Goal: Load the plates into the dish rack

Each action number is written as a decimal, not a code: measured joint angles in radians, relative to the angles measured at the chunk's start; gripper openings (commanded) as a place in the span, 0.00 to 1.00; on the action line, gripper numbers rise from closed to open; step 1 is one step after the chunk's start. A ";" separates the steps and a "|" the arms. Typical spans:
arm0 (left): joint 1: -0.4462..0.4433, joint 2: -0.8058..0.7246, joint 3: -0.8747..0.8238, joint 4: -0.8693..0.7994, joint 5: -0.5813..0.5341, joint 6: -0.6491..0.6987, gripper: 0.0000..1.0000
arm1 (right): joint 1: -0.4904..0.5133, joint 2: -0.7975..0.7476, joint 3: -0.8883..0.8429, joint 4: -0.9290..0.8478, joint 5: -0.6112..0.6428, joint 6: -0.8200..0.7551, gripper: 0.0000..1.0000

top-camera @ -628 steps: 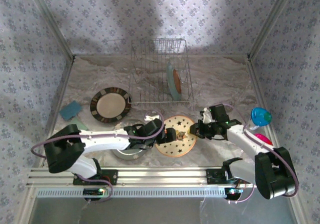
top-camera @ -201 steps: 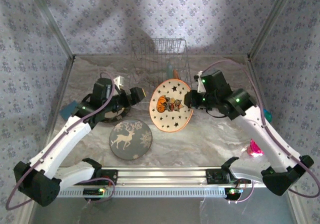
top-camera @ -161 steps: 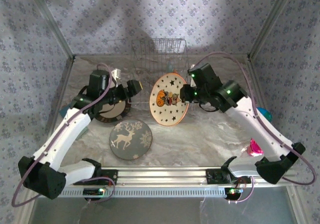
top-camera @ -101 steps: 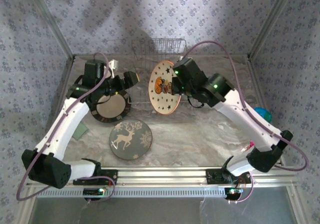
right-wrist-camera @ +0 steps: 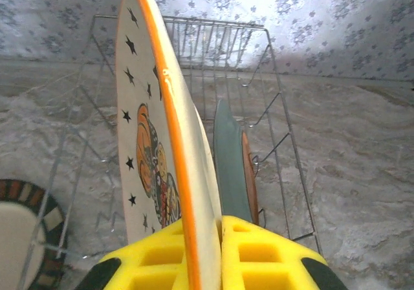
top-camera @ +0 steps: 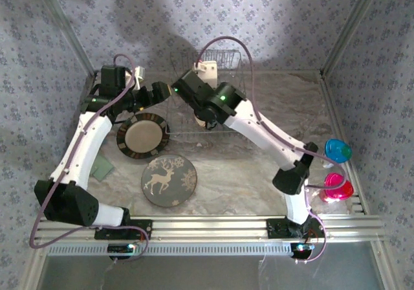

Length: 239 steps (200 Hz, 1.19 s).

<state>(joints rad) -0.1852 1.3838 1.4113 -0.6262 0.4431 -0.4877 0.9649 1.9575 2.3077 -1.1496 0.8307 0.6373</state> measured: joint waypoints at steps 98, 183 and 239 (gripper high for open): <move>0.057 0.010 -0.089 0.062 -0.004 0.017 0.99 | 0.002 0.274 0.219 -0.113 0.173 0.010 0.00; 0.057 0.013 -0.089 0.081 0.003 0.016 0.99 | -0.012 0.317 0.249 -0.155 0.268 -0.002 0.00; 0.057 0.013 -0.089 0.081 0.012 0.016 0.99 | -0.029 0.320 0.249 -0.194 0.297 -0.002 0.00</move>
<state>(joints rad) -0.1280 1.3972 1.3228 -0.5449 0.4549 -0.4717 0.9356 2.2780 2.5572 -1.3437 1.1275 0.6357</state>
